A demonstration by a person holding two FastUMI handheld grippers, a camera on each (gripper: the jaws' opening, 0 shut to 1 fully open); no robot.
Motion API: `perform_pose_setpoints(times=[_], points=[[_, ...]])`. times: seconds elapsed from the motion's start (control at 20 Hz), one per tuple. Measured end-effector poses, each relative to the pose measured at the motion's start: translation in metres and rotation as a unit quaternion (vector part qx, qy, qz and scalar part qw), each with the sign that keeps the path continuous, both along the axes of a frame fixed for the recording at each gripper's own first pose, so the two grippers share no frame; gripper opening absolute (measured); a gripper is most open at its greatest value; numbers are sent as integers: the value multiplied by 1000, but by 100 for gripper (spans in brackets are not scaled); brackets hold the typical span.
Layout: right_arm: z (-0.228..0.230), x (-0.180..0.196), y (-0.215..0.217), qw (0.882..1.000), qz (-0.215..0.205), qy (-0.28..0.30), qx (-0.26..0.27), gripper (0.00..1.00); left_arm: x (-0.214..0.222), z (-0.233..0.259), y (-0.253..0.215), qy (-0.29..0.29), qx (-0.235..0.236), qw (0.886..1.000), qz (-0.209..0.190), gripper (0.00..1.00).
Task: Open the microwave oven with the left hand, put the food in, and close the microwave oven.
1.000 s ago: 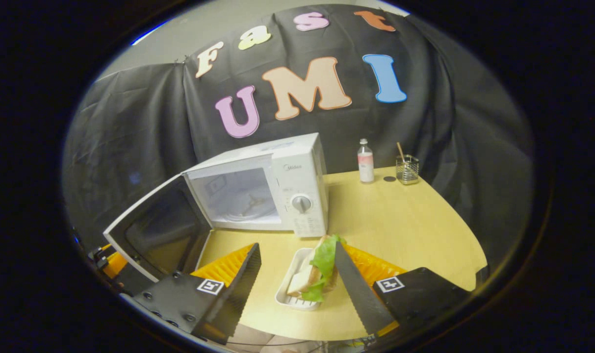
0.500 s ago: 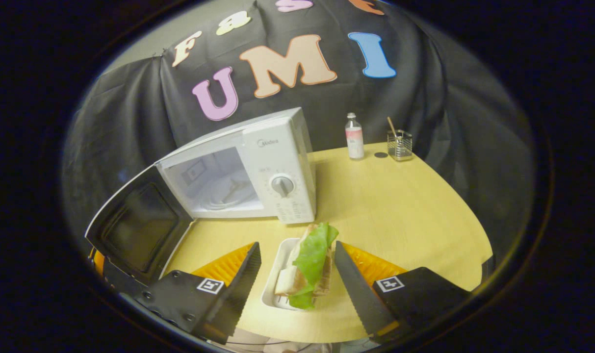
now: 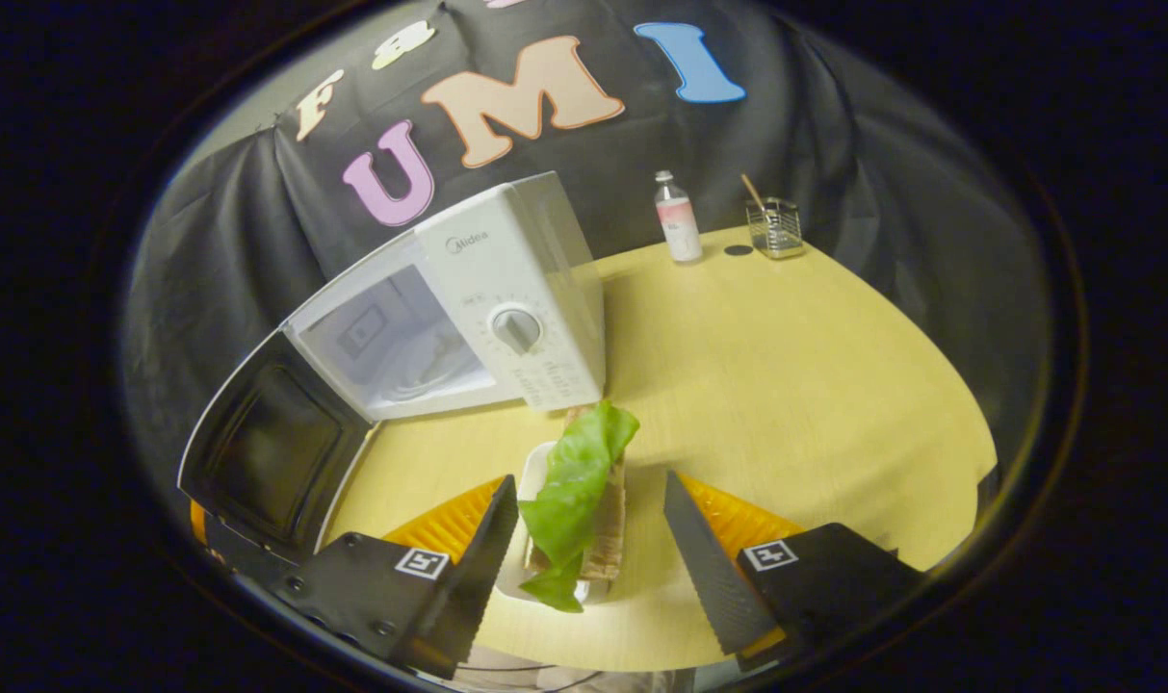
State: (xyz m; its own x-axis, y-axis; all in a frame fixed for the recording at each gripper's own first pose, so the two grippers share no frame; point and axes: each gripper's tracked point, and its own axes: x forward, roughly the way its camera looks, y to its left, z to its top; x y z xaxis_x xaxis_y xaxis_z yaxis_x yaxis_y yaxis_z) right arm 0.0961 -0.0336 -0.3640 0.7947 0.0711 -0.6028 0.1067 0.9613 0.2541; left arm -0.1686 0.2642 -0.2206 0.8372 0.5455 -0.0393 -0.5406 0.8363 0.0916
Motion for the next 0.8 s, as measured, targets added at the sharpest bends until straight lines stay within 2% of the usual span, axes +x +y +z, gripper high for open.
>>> perform_pose_setpoints(times=[0.1,0.15,0.3,0.35,0.5,0.6,0.65,0.7,0.75,0.8], points=[[-4,-4,8,999,4,14,49,82,3,-1,2,-7,-7,1000,7,94],[-7,-5,15,997,10,23,79,67,4,-1,3,-9,-9,1000,10,94],[-19,-11,28,989,22,55,133,67,7,2,6,-23,-11,999,20,94],[-24,-11,26,989,23,62,132,77,8,4,8,-25,-9,999,24,94],[-27,-9,22,987,13,64,144,41,13,6,14,-28,-1,999,37,94],[-22,-5,13,988,-4,43,147,41,16,5,18,-29,1,999,44,94],[-20,-2,11,990,-2,28,140,38,18,5,19,-28,1,999,46,90],[-19,0,10,991,-3,11,130,37,19,4,20,-28,0,998,48,98],[-15,2,8,993,-5,-6,119,44,21,4,23,-29,-1,998,53,94],[-10,4,6,994,-8,-26,109,44,23,0,26,-27,-3,998,59,90]])
